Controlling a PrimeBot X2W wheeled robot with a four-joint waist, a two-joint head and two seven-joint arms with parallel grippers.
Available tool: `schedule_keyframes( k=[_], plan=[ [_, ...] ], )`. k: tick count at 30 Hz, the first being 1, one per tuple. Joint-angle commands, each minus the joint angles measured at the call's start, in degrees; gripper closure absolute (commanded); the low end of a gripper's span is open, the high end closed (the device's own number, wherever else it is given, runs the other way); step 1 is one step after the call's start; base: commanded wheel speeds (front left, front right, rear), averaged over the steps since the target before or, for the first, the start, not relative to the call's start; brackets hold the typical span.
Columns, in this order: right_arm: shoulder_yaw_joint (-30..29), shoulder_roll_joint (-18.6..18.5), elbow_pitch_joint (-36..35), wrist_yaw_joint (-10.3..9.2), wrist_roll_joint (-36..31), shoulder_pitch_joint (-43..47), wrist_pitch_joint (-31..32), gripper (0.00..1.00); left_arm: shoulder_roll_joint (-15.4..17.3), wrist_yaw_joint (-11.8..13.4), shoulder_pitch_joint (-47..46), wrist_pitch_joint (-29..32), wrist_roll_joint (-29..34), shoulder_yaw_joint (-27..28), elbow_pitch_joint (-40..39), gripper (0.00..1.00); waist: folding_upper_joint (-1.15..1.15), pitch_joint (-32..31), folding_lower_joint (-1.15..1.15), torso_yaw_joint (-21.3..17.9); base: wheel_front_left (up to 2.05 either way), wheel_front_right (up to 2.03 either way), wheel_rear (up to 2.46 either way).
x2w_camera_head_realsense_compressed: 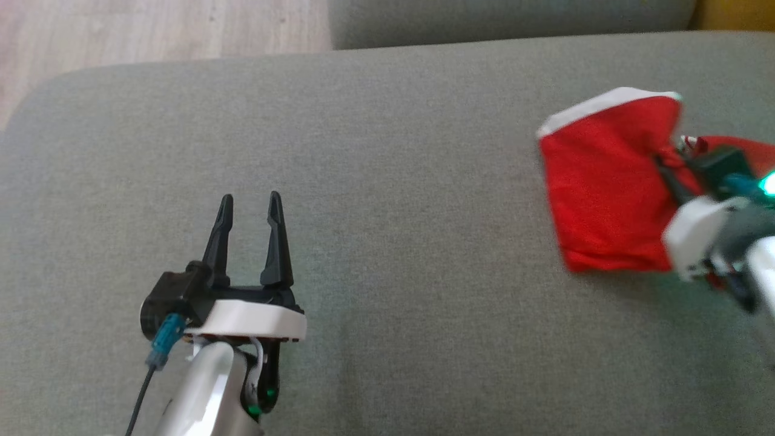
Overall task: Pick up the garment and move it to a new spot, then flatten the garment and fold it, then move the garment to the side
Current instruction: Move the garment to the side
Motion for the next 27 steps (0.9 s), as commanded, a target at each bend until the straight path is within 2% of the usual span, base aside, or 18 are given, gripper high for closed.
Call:
schedule_keyframes(
  k=[1, 8, 9, 14, 19, 22, 27],
  plan=[
    [1.1, -3.5, -3.7, -0.03, 1.5, 0.4, 1.1, 1.00, 0.6, -0.2, -1.1, -0.3, 0.5, 1.9, -1.9, 0.00, 0.00, 0.8, 0.01, -0.5, 0.00, 0.00, 0.00],
    [1.1, -16.9, -11.6, -0.03, 7.5, 4.1, 6.5, 1.00, 0.6, -0.7, -2.5, -0.3, 0.7, 2.0, -2.0, 0.00, 0.00, 3.6, 0.01, -1.2, 0.00, 0.00, 0.00],
    [1.1, -16.9, -11.6, -0.03, 7.5, 4.1, 6.5, 1.00, 0.6, -0.7, -2.5, -0.3, 0.7, 2.0, -2.0, 0.00, 0.00, 3.6, 0.01, -1.2, 0.00, 0.00, 0.00],
    [-3.0, -23.4, -10.7, -0.03, 9.4, 5.8, 8.1, 1.00, 0.6, -0.9, -3.8, -0.3, 0.6, 1.8, -2.3, 0.00, 0.00, 6.2, 0.01, -0.8, 0.00, 0.00, 0.00],
    [-7.7, -24.7, -8.3, -0.03, 8.0, 7.3, 9.5, 1.00, 0.6, -1.1, -5.2, -0.3, 0.6, 1.6, -2.3, 0.00, 0.00, 9.1, 0.01, -0.2, 0.00, 0.00, 0.00],
    [-10.6, -24.9, -7.2, -0.03, 4.1, 8.3, 10.6, 1.00, 0.6, -1.2, -5.9, -0.3, 0.7, 1.5, -2.2, 0.00, 0.00, 10.8, 0.01, 0.2, 0.00, 0.00, 0.00],
    [-15.5, -23.0, -7.2, -0.03, -2.0, 9.4, 12.7, 1.00, 0.6, -1.7, -6.8, -0.3, 1.4, 2.3, -2.2, 0.00, 0.00, 12.9, 0.01, 0.4, 0.00, 0.00, 0.00]
  ],
)
